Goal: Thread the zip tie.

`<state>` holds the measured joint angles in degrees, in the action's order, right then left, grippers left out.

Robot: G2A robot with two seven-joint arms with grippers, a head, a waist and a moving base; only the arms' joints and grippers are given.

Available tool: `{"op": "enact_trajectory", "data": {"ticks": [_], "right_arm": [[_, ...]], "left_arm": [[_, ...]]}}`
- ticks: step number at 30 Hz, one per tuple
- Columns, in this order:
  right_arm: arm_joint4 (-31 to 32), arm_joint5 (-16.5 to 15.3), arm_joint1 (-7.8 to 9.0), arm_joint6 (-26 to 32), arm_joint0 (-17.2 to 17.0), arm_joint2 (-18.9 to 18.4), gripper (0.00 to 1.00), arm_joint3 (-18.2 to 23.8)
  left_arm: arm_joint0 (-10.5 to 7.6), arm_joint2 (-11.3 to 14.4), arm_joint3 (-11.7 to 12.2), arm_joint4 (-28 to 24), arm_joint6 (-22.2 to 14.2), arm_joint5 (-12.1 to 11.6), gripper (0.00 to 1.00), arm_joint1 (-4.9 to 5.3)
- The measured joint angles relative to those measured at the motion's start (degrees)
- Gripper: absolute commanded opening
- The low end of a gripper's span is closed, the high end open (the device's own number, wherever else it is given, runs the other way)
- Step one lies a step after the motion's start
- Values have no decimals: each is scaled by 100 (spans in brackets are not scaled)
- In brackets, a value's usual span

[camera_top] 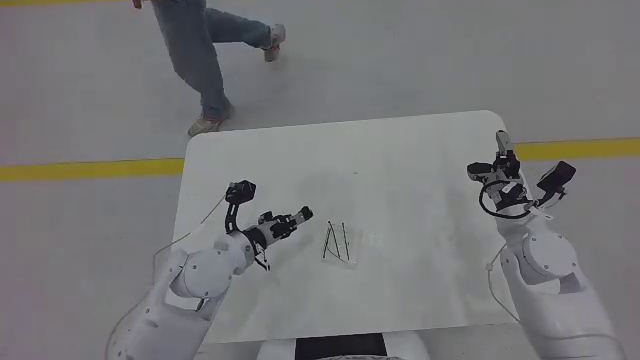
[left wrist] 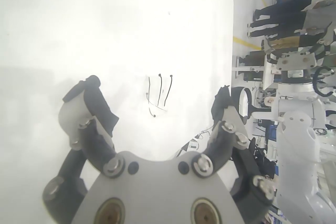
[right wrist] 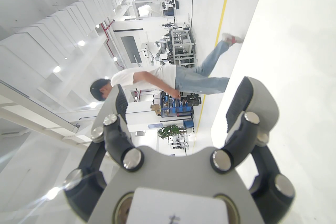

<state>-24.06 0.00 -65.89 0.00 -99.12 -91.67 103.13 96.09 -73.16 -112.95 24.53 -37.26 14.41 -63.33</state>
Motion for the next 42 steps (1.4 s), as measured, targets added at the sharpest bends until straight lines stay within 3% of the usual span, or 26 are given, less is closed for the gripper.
{"op": "enact_trajectory", "data": {"ticks": [31, 35, 42], "right_arm": [[0, 0, 0, 0, 0, 0, 100, 0], [0, 0, 0, 0, 0, 0, 100, 0], [0, 0, 0, 0, 0, 0, 100, 0]], "left_arm": [[-6, 8, -7, 6, -7, -6, 100, 0], [-241, 349, -140, 269, -326, 27, 100, -5], [-687, 1037, -142, 894, -538, 515, 100, -55]]}}
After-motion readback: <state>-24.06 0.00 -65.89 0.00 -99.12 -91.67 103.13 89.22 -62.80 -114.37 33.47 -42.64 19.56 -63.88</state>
